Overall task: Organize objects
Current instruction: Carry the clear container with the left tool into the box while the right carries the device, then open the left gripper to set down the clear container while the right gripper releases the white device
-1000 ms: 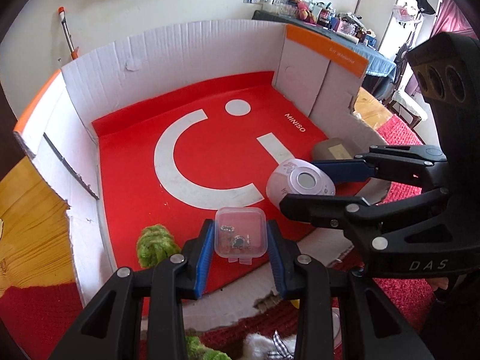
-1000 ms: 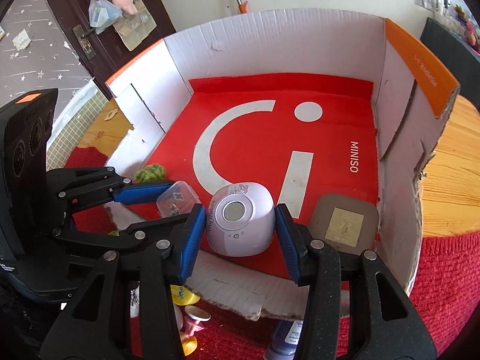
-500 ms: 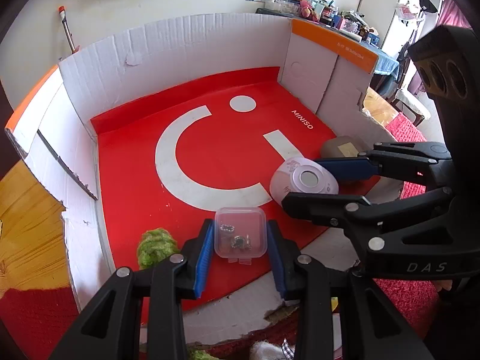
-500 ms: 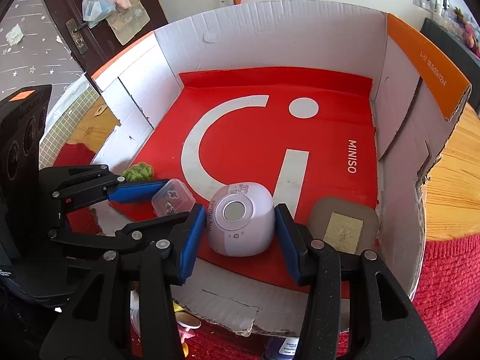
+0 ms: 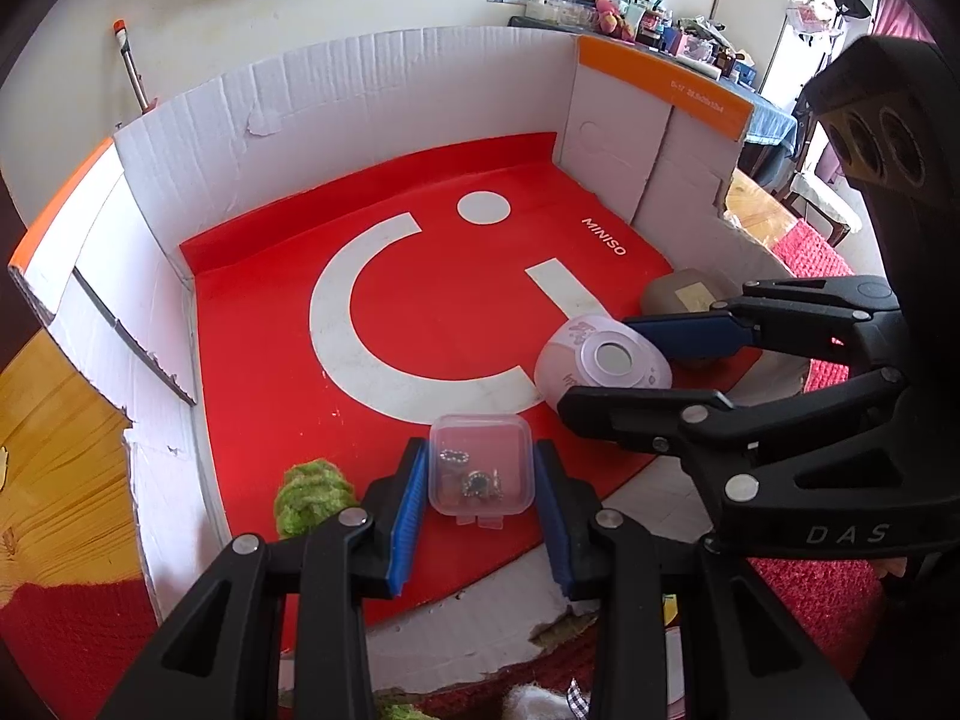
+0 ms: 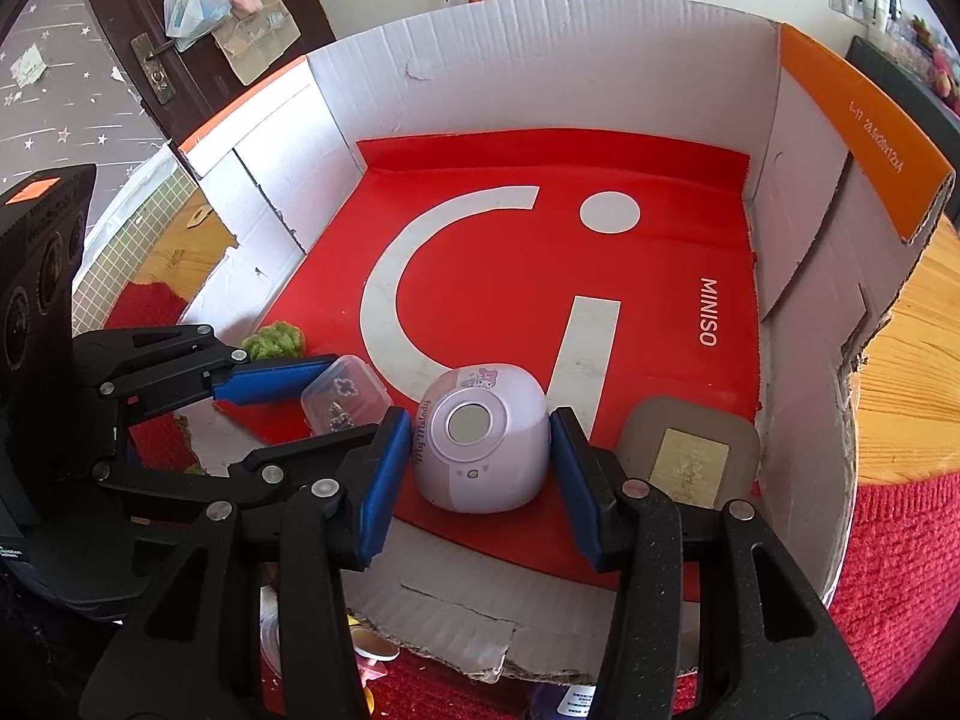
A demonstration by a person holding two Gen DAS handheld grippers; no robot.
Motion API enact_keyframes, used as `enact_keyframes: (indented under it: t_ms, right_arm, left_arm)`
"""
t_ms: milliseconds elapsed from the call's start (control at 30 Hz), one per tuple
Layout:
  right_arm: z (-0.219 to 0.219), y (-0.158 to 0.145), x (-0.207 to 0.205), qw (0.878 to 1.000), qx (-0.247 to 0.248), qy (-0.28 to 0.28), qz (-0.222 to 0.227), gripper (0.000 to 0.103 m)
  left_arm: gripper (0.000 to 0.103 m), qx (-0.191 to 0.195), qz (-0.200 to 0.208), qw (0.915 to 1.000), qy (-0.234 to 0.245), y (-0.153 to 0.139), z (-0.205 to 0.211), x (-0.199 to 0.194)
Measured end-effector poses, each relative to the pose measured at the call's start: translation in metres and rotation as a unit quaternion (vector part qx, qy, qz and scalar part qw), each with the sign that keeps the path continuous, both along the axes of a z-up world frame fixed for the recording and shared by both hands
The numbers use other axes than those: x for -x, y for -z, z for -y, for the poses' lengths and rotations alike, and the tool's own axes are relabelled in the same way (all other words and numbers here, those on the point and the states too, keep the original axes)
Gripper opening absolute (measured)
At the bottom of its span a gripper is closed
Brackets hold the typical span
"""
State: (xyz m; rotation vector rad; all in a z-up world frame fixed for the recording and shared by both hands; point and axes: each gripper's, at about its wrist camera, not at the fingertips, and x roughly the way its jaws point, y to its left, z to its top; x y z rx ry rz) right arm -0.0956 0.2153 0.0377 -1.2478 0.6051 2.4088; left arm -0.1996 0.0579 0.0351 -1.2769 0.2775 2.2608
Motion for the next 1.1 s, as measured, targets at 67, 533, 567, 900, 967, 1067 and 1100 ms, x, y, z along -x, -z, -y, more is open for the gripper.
enact_keyframes:
  t_ms: [67, 533, 567, 900, 967, 1067, 1100]
  right_arm:
    - [0.000, 0.000, 0.001, 1.000, 0.000, 0.000, 0.001, 0.046]
    - [0.001, -0.001, 0.001, 1.000, -0.003, 0.009, 0.003, 0.048]
    - [0.001, -0.001, 0.001, 1.000, -0.003, 0.009, 0.003, 0.048]
    - [0.003, -0.008, 0.000, 1.000, -0.013, 0.012, 0.000, 0.052]
    - [0.004, -0.010, -0.001, 1.000, -0.016, 0.012, -0.002, 0.052]
    - [0.007, -0.015, -0.004, 1.000, -0.020, 0.014, -0.007, 0.052]
    - [0.008, -0.017, -0.005, 1.000, -0.022, 0.014, -0.009, 0.052]
  left_arm:
    - [0.037, 0.000, 0.000, 1.0000, 0.000, 0.000, 0.000, 0.000]
    - [0.045, 0.003, -0.004, 1.0000, -0.004, -0.001, 0.003, 0.000]
    - [0.045, 0.003, -0.004, 1.0000, -0.004, -0.002, 0.003, 0.000]
    - [0.049, 0.001, -0.011, 0.9999, -0.006, -0.007, 0.005, -0.004]
    - [0.049, -0.001, -0.014, 0.9999, -0.008, -0.009, 0.006, -0.006]
    - [0.049, -0.005, -0.020, 0.9997, -0.014, -0.014, 0.008, -0.009]
    - [0.049, -0.007, -0.022, 0.9996, -0.015, -0.015, 0.009, -0.010]
